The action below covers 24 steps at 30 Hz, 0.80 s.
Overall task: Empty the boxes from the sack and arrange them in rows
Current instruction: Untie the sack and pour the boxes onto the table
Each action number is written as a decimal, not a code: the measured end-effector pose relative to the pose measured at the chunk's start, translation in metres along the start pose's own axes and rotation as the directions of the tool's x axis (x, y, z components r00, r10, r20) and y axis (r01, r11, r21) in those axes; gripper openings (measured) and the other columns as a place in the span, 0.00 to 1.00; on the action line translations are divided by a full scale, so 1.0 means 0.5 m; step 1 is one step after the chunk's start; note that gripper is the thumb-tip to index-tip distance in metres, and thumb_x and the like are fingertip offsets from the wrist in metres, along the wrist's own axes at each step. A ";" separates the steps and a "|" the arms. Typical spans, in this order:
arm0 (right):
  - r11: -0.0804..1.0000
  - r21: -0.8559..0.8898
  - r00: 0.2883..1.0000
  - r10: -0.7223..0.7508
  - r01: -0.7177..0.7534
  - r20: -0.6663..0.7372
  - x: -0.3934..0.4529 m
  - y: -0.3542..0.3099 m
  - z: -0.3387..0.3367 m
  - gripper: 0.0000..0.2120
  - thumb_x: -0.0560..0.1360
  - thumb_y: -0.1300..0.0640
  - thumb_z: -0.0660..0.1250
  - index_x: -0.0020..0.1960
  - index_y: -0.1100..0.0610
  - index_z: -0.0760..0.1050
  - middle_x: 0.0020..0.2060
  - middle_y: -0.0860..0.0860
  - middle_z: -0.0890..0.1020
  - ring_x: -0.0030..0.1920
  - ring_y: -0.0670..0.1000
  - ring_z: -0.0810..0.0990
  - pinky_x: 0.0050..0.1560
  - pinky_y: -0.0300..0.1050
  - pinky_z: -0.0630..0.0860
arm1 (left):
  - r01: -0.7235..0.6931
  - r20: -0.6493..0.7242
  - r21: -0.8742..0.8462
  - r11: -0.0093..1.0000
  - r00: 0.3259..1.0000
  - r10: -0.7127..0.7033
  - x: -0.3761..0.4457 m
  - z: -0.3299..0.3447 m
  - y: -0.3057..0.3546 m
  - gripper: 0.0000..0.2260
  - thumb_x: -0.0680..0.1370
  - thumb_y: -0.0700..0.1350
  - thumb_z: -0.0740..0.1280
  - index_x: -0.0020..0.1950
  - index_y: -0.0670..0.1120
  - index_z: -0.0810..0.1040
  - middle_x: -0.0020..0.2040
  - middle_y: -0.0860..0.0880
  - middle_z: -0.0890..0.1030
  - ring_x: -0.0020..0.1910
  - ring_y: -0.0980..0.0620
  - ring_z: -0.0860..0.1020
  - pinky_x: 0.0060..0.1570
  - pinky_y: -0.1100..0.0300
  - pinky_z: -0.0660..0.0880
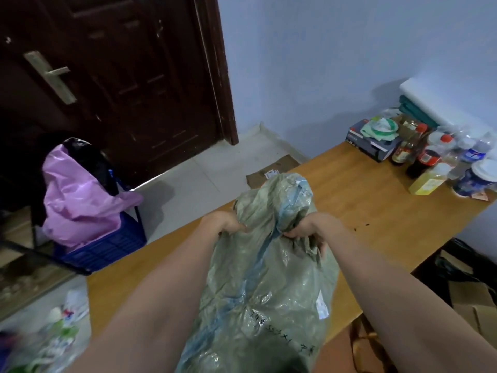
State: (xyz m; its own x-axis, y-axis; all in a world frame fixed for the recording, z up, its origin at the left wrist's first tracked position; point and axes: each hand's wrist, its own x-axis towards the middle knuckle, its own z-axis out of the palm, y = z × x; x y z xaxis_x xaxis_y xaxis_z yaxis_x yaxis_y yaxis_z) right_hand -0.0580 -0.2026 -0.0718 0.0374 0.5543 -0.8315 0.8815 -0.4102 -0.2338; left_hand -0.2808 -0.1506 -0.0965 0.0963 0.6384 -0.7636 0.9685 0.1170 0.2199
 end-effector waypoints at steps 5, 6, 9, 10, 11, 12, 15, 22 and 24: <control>0.999 -0.014 0.997 0.046 -0.045 0.058 -0.014 0.007 -0.045 0.44 0.72 0.33 0.67 0.76 0.61 0.63 0.71 0.58 0.71 0.66 0.60 0.74 0.58 0.53 0.77 | -0.068 -0.243 0.069 0.995 0.967 0.083 -0.025 -0.015 0.098 0.53 0.70 0.63 0.72 0.80 0.50 0.38 0.80 0.39 0.47 0.78 0.37 0.48 0.73 0.37 0.55; 0.994 0.109 0.997 0.015 -0.023 0.072 -0.007 0.016 -0.059 0.44 0.69 0.34 0.71 0.75 0.58 0.62 0.70 0.57 0.72 0.66 0.61 0.75 0.54 0.54 0.79 | -0.130 -0.267 0.066 0.989 0.953 0.143 -0.036 -0.020 0.129 0.54 0.69 0.63 0.73 0.80 0.52 0.37 0.80 0.40 0.46 0.78 0.38 0.47 0.73 0.35 0.54; 0.891 0.447 0.993 -0.111 0.086 0.031 0.012 0.058 -0.099 0.49 0.63 0.43 0.80 0.76 0.48 0.57 0.67 0.53 0.74 0.66 0.60 0.74 0.63 0.62 0.74 | -0.382 -0.272 0.055 0.922 0.883 0.382 -0.034 -0.029 0.202 0.55 0.69 0.57 0.75 0.79 0.55 0.35 0.80 0.43 0.49 0.79 0.40 0.49 0.75 0.41 0.53; 0.882 0.457 0.988 -0.152 0.120 0.035 0.013 0.068 -0.109 0.45 0.66 0.46 0.79 0.75 0.46 0.57 0.66 0.51 0.75 0.66 0.58 0.75 0.65 0.63 0.72 | -0.442 -0.236 0.048 0.896 0.867 0.440 -0.026 -0.028 0.220 0.57 0.68 0.56 0.76 0.79 0.54 0.34 0.80 0.45 0.50 0.79 0.42 0.50 0.76 0.45 0.54; 0.888 0.434 0.979 -0.197 0.153 0.058 0.013 0.070 -0.114 0.37 0.71 0.50 0.76 0.73 0.46 0.58 0.65 0.50 0.75 0.65 0.56 0.75 0.67 0.62 0.71 | -0.470 -0.185 0.035 0.882 0.864 0.468 -0.012 -0.025 0.234 0.60 0.66 0.55 0.78 0.78 0.53 0.32 0.81 0.46 0.50 0.79 0.43 0.52 0.76 0.48 0.56; 0.897 0.409 0.972 -0.219 0.166 0.085 0.018 0.071 -0.116 0.29 0.76 0.56 0.72 0.70 0.47 0.60 0.63 0.50 0.76 0.65 0.55 0.76 0.67 0.60 0.71 | -0.481 -0.129 0.012 0.877 0.869 0.478 -0.004 -0.023 0.246 0.64 0.63 0.56 0.79 0.78 0.53 0.30 0.81 0.48 0.49 0.79 0.45 0.54 0.75 0.49 0.58; 0.901 0.359 0.936 -0.315 0.244 0.156 0.038 0.061 -0.122 0.19 0.77 0.69 0.61 0.66 0.58 0.67 0.64 0.60 0.76 0.64 0.59 0.77 0.67 0.61 0.72 | -0.475 -0.037 0.016 0.880 0.879 0.475 0.023 -0.020 0.262 0.69 0.60 0.58 0.81 0.75 0.51 0.25 0.81 0.48 0.46 0.79 0.48 0.53 0.76 0.47 0.57; 0.780 0.526 0.777 -0.547 0.339 0.311 0.055 0.053 -0.194 0.14 0.78 0.62 0.66 0.63 0.60 0.71 0.54 0.54 0.81 0.55 0.54 0.79 0.59 0.52 0.73 | -0.456 -0.167 -0.111 0.883 0.885 0.436 0.054 -0.043 0.239 0.28 0.67 0.45 0.80 0.65 0.44 0.77 0.59 0.46 0.82 0.61 0.46 0.78 0.61 0.54 0.75; 0.757 0.589 0.835 -0.497 0.284 0.236 0.084 0.065 -0.212 0.10 0.82 0.58 0.62 0.62 0.57 0.75 0.59 0.53 0.81 0.59 0.56 0.80 0.62 0.53 0.74 | -0.406 -0.149 -0.177 0.897 0.912 0.383 0.068 -0.045 0.220 0.19 0.69 0.44 0.78 0.57 0.40 0.81 0.53 0.43 0.83 0.55 0.45 0.81 0.53 0.55 0.76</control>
State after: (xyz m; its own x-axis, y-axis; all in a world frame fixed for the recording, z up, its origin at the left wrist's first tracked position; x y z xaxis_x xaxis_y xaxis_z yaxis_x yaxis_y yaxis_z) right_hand 0.0222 -0.1161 -0.0611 -0.5176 0.4960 -0.6972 0.4004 -0.5797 -0.7097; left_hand -0.1764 -0.0988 -0.0845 0.4244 0.7405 -0.5211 0.7886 -0.0195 0.6145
